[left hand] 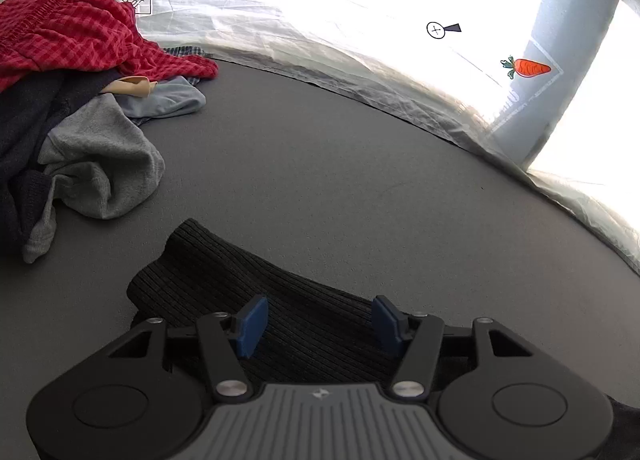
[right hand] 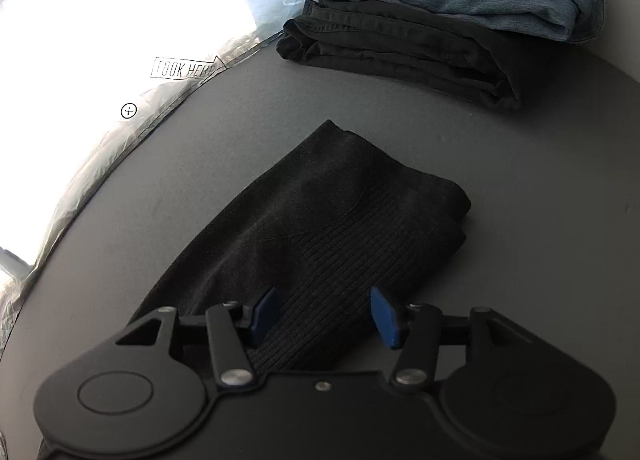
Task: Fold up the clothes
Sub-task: 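Press the folded sweater flat with both open grippers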
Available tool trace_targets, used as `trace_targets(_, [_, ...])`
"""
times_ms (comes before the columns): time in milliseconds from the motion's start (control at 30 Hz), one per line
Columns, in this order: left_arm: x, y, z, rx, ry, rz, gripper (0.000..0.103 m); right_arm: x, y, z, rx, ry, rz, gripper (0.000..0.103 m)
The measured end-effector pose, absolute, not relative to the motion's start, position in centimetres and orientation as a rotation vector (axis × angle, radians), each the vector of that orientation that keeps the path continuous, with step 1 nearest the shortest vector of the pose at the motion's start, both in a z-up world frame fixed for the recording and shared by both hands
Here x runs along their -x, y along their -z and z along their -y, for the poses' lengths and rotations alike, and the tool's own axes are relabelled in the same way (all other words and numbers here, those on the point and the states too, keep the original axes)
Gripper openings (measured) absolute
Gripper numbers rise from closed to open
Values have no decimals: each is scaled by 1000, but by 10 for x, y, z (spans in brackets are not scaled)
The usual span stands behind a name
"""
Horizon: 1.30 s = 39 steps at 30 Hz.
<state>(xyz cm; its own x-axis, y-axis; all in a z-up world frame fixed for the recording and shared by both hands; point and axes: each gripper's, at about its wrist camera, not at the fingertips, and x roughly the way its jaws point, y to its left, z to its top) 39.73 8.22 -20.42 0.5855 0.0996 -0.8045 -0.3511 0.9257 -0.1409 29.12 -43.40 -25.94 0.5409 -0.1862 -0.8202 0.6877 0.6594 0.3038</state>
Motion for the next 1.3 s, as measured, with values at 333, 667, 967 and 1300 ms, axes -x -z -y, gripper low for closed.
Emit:
trace_targets(333, [-394, 243, 10, 36, -111, -1049, 69, -262, 288, 489, -864, 652, -741, 55])
trace_targets(667, [-402, 253, -3, 23, -95, -1082, 100, -274, 263, 493, -618, 566, -644, 10])
trace_targets(967, [-391, 246, -15, 55, -103, -1085, 101, -293, 257, 422, -111, 572, -798, 65])
trace_targets(1300, [-329, 231, -33, -71, 44, -1031, 101, -259, 260, 283, 118, 376, -847, 92])
